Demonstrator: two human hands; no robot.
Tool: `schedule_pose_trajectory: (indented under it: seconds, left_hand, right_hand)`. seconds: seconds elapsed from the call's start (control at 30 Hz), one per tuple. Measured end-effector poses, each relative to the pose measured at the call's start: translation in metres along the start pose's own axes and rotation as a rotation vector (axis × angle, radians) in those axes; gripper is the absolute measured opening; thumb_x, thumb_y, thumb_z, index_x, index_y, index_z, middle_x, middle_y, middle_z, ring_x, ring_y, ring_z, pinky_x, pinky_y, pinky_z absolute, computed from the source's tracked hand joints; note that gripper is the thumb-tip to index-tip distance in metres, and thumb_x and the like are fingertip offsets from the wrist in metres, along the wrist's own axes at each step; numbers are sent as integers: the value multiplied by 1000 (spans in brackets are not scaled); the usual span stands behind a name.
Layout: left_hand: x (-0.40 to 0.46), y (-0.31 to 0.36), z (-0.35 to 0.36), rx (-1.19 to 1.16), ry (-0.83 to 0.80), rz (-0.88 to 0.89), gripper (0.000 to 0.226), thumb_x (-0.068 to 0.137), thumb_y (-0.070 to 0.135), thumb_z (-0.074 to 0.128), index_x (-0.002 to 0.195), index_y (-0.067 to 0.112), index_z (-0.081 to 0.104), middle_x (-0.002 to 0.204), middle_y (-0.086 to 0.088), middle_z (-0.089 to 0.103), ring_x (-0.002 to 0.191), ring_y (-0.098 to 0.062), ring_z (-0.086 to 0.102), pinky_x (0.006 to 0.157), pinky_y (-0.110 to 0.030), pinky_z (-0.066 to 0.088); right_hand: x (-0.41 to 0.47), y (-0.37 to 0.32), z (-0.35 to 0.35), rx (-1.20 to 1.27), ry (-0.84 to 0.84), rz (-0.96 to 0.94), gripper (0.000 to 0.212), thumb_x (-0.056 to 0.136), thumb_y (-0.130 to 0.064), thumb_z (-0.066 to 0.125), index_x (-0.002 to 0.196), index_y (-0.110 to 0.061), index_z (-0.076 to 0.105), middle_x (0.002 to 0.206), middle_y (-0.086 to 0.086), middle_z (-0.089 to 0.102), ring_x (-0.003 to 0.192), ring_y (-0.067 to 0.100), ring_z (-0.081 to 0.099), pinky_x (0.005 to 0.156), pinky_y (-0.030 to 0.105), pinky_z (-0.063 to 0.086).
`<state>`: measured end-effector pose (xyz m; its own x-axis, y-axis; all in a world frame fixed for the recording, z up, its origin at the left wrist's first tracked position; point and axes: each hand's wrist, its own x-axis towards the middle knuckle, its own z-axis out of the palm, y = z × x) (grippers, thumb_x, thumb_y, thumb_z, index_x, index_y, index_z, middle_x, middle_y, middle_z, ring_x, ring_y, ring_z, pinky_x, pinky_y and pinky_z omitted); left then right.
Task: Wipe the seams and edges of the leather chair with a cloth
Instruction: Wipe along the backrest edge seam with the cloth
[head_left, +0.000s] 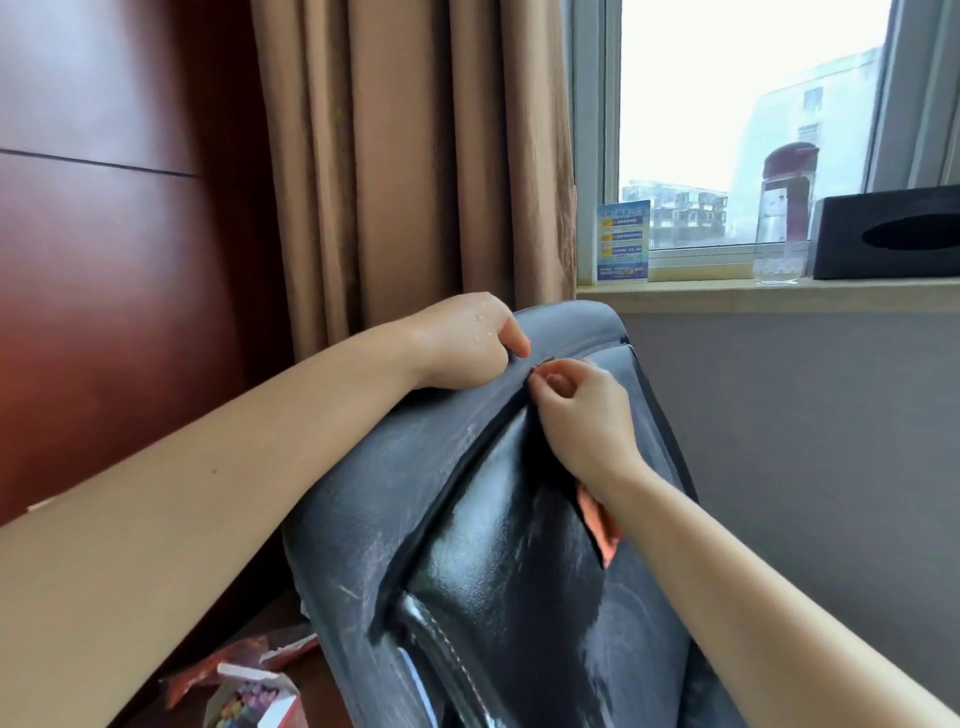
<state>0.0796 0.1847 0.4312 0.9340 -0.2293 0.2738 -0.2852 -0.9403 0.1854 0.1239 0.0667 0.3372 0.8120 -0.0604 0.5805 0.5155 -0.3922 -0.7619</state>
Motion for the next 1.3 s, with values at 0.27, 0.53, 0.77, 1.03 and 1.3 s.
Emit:
schedule_pose_trajectory:
  seconds: [0.27,0.53,0.77,1.03,1.3]
  left_hand:
    - [-2,1,0,-20,-9,-20,49,86,-5,39,123,17,63,136,3,54,133,-8,40,107,-16,26]
    - [-18,9,-6,-27,-13,-51,50,85,-6,39,122,17,63,136,2,54,132,-11,42,105,-17,30]
    - [-41,14,-8,33,4,-92,47,84,-2,42,118,20,66,132,2,58,128,-12,46,109,-27,35]
    - [-57,34,-10,235,10,-86,38,83,2,41,112,11,65,120,-6,62,114,-25,54,97,-34,44]
    - [-34,31,-7,260,-64,-117,34,89,1,40,112,9,63,126,-8,60,117,-24,52,100,-35,42]
  right_hand:
    - [18,14,-1,125,-56,230,24,91,-30,43,77,-20,59,101,9,53,88,20,49,84,35,41]
    - [-28,17,-19,262,57,201,29,85,-22,63,112,-19,53,115,4,56,107,16,54,99,37,42]
    - [-54,-7,-41,353,-25,241,23,76,-24,75,94,-24,60,90,-6,67,88,14,64,88,39,51]
    - [-62,-28,-43,390,-70,124,20,74,-19,74,86,-20,59,84,-4,69,82,13,63,79,31,49]
    - [-56,-34,-42,120,-134,47,20,82,-34,64,79,-16,57,84,-3,65,85,17,59,77,32,45]
